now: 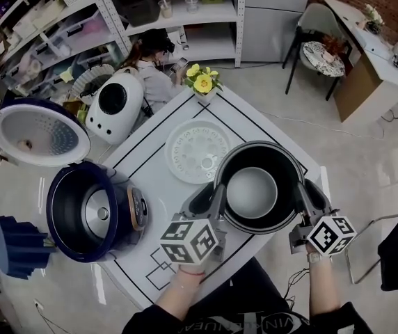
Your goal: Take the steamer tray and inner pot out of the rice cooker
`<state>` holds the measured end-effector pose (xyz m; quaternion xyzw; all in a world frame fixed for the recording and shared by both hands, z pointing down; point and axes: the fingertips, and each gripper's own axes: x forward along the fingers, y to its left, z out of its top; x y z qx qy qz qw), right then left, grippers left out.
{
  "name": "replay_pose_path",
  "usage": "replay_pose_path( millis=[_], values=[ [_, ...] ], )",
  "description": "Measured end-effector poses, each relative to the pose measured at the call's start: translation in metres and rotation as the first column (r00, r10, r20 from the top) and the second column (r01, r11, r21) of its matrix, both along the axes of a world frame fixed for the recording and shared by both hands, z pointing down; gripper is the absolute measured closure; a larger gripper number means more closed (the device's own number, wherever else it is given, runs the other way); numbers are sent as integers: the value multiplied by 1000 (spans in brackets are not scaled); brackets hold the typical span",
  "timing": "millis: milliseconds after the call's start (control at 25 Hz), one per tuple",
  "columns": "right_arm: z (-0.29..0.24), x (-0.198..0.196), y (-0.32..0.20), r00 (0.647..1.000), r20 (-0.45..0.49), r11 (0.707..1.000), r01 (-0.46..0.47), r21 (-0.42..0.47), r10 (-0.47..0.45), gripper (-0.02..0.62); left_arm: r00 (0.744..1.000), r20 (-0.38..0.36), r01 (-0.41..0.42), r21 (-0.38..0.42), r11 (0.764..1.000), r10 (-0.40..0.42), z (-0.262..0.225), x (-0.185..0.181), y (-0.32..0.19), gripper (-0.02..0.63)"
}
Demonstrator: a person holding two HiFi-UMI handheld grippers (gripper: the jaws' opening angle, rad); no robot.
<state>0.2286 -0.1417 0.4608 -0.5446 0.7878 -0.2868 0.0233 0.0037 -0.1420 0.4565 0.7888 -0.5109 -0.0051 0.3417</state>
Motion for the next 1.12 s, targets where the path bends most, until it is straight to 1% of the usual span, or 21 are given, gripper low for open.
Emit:
replay_pose_path(
  millis=[160,400,520,720,840,960,1120],
  values=[
    [-1,-11,-5,1000,2,1000,30,4,-30,491,1000,1,27,2,1000,-27,1,-12,-6,526],
    [2,-16,-10,999,-13,999,36,10,-35,492,999,19,32,14,999,-32,2,-20,-12,532],
    [2,-17,-10,998,-37,999,48,11,-47,492,999,47,23,20,1000,-24,1,-20,-12,534],
    [2,-18,-10,991,-106,997,80,16,-77,491,997,77,3,32,999,-6,2,-19,-13,532],
    [1,-19,-9,987,-133,995,99,22,-95,491,994,109,-10,54,999,4,1,-19,-13,532],
    [-1,-19,-7,981,-163,993,109,34,-102,491,992,124,-12,71,997,3,-1,-19,-13,532],
    [-11,-17,-5,979,-181,991,107,74,-92,491,986,162,7,130,991,-28,-15,-26,-13,532]
  ],
)
